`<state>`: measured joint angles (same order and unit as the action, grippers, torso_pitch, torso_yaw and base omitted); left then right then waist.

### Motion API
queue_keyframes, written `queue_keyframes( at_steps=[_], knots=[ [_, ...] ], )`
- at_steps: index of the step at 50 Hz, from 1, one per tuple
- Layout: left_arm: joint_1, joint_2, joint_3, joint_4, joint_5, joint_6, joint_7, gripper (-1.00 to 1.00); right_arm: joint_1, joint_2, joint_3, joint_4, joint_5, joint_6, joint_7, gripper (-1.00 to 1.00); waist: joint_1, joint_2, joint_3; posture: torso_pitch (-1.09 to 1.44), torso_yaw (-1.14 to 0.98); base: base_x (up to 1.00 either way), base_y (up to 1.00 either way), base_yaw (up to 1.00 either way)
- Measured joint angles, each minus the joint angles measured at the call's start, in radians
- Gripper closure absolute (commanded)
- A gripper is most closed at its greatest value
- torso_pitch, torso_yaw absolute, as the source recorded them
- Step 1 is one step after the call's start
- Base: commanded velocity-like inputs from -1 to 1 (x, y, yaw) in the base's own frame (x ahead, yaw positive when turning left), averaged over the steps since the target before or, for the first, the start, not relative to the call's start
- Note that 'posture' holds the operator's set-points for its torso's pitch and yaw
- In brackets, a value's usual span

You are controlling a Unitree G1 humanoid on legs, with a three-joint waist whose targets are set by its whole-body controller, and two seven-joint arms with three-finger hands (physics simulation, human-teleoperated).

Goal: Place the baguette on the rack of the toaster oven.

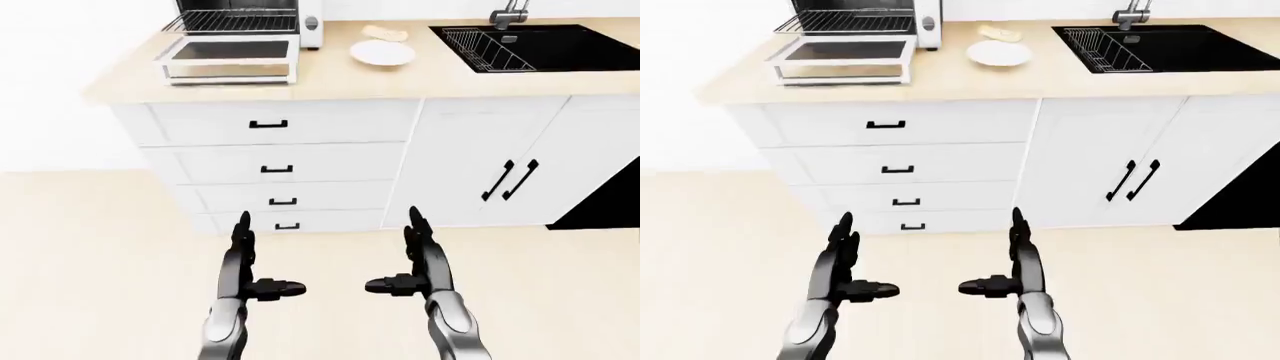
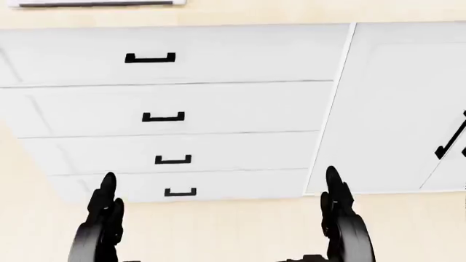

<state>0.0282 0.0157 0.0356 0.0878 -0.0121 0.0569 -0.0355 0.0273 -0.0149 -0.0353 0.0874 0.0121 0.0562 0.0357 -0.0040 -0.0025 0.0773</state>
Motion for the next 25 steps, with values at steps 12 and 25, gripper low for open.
queue_keyframes(
  at_steps=[12, 25],
  knots=[
    [-0.148, 0.08, 0.103, -0.372, -0.003, 0.299, -0.001, -1.0, -0.113, -0.044, -0.056, -0.457, -0.027, 0.283, -0.023, -1.0, 0.013, -0.003, -0.058, 0.0, 0.0, 0.0, 0.0, 0.0],
    [-0.478, 0.184, 0.139, -0.475, -0.02, 0.579, 0.024, -1.0, -0.401, -0.129, -0.088, -0.723, -0.033, 0.647, 0.028, -1.0, 0.008, -0.001, -0.05, 0.0, 0.0, 0.11, 0.0, 0.0]
  ],
)
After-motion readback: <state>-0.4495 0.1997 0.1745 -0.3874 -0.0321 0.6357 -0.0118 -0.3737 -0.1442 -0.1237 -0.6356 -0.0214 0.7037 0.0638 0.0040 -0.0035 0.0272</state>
